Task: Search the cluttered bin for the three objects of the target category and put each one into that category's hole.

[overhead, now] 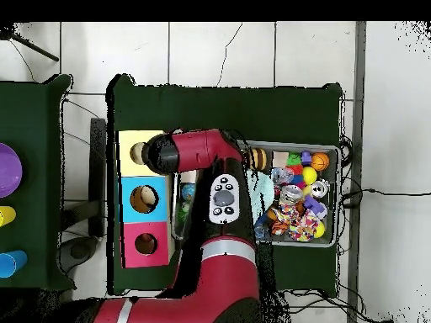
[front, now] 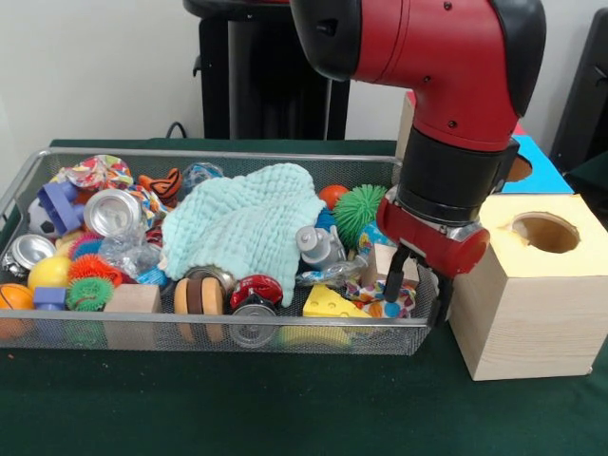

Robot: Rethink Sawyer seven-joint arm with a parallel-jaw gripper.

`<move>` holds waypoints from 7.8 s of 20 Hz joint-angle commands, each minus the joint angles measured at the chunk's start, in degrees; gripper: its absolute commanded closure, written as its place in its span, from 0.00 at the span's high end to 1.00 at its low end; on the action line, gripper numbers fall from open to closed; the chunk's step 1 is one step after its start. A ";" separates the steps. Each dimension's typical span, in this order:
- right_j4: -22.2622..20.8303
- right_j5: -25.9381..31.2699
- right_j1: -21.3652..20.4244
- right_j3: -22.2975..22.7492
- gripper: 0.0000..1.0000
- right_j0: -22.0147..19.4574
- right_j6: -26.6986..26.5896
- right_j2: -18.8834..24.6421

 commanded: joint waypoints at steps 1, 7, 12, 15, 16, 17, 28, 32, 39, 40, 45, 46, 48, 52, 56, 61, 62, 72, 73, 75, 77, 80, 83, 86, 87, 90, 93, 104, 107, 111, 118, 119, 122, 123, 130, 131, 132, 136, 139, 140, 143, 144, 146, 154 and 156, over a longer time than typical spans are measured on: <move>-3.93 -6.13 3.75 12.55 1.00 -4.03 -10.10 9.88; -4.83 -6.54 0.86 16.59 1.00 -5.31 -10.27 11.71; -5.77 -7.36 0.36 17.21 1.00 -5.01 -9.23 11.07; -6.03 -7.07 0.28 16.98 1.00 -4.83 -9.13 10.60; -6.11 -6.88 0.24 16.89 1.00 -4.83 -9.20 10.52; -6.18 -6.91 0.15 16.92 1.00 -4.93 -9.21 10.52; -6.57 -6.93 -1.78 18.89 1.00 -7.05 -10.13 12.50; -7.01 -6.22 -2.19 19.09 1.00 -6.45 -9.43 12.08; -8.23 -7.04 -2.64 20.14 1.00 -8.09 -9.87 13.14; -8.42 -6.86 -2.67 20.03 1.00 -7.83 -9.58 12.86; -10.97 -7.14 1.30 15.43 1.00 -5.91 -8.46 9.71; -11.34 -7.30 1.61 14.92 1.00 -5.89 -8.48 9.37; -12.28 -7.29 2.18 13.72 1.00 -5.82 -8.70 8.61; -14.16 -8.39 5.01 9.55 1.00 -4.95 -7.42 6.96; -15.63 -9.81 9.62 3.18 1.00 -4.66 -5.79 5.49; -16.51 -9.57 15.87 -6.28 1.00 -4.92 -4.13 2.95; -16.50 -10.30 17.69 -8.33 1.00 -5.41 -3.90 2.98; -13.25 -7.24 20.49 -11.90 0.00 -5.19 1.15 2.82; -12.22 -5.49 19.92 -11.41 0.00 -5.25 1.22 3.23; -10.90 -3.38 19.18 -10.83 0.00 -5.50 0.97 3.92; -10.26 -2.87 17.46 -9.38 0.00 -5.19 1.71 3.80; -8.74 -4.69 13.94 -4.54 0.00 -5.86 2.28 5.22; -6.74 -1.90 8.54 0.24 0.00 -6.10 1.32 6.29; -3.98 1.22 2.68 4.55 0.00 -5.61 1.09 7.38; -2.55 2.70 0.21 6.43 0.00 -5.97 0.83 8.11; 0.28 6.30 -4.62 9.05 0.00 -5.61 0.44 8.67; 2.19 9.90 -7.74 9.25 0.00 -3.87 1.78 6.66; 4.21 19.29 -10.99 5.08 0.00 -1.31 2.25 3.80; 4.68 20.99 -11.74 5.04 0.00 -0.75 2.79 3.43; 5.23 22.96 -12.73 4.78 0.00 -0.02 3.38 2.88; 5.23 35.53 -15.14 0.42 0.00 3.79 6.90 -0.63; 5.23 37.21 -15.30 -0.56 0.00 4.46 7.42 -0.97; 6.69 39.79 -15.20 -2.23 0.00 5.56 9.82 -1.01; 6.91 40.55 -14.96 -2.91 0.00 5.92 10.44 -1.19; 8.27 39.92 -13.36 -3.85 0.00 7.08 11.87 -2.43; 8.22 39.17 -12.27 -4.52 0.00 7.58 12.52 -2.67; 8.33 38.74 -11.62 -4.86 0.00 7.87 12.89 -2.91; 8.98 36.56 -8.91 -6.07 0.00 8.83 13.76 -3.12; 9.20 34.37 -7.03 -6.58 0.00 9.20 13.69 -3.39; 9.19 33.54 -6.60 -6.52 0.00 9.34 13.69 -3.63; 9.24 30.88 -5.44 -5.96 0.00 9.90 13.94 -4.26; 9.40 29.96 -5.16 -5.54 0.00 10.17 14.25 -4.45; 9.70 28.45 -4.68 -4.80 0.00 10.68 14.62 -4.76; 10.88 23.53 -2.30 -3.22 0.00 13.88 17.05 -7.39; 11.51 23.48 -1.89 -3.36 0.00 14.37 17.14 -7.94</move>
